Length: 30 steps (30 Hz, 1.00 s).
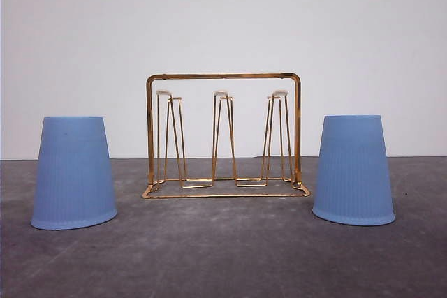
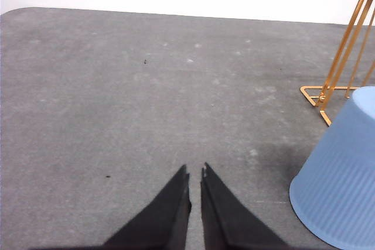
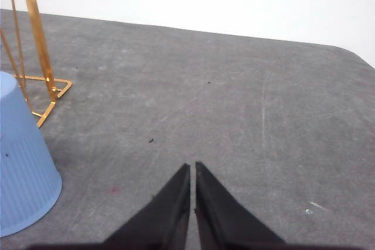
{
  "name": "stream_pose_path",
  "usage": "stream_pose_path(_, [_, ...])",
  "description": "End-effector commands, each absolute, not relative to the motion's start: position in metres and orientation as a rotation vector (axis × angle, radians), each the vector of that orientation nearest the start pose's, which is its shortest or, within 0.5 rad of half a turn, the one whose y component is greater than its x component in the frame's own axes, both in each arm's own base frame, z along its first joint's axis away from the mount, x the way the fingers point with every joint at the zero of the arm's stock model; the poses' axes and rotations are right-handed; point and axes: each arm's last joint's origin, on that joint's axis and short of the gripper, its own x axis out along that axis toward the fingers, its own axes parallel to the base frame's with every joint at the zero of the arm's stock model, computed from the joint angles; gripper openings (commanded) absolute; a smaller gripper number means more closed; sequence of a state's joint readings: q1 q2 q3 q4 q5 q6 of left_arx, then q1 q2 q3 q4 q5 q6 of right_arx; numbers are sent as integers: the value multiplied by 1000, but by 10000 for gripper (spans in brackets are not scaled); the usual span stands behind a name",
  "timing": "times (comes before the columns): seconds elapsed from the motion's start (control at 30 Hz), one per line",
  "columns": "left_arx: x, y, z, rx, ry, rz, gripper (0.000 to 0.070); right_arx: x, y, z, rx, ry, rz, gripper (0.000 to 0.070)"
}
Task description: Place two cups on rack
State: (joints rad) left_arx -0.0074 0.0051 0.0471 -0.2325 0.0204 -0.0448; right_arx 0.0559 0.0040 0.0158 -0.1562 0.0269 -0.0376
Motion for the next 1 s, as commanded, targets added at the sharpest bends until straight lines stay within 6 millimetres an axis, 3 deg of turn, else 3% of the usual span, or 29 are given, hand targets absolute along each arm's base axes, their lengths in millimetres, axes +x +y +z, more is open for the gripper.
stream_pose_path(0.0, [94, -1, 152, -46, 211, -20, 15, 96, 5, 153, -43, 137, 30, 13])
stream_pose_path(0.97, [94, -1, 152, -47, 208, -20, 15, 96, 5, 153, -43, 136, 31, 12])
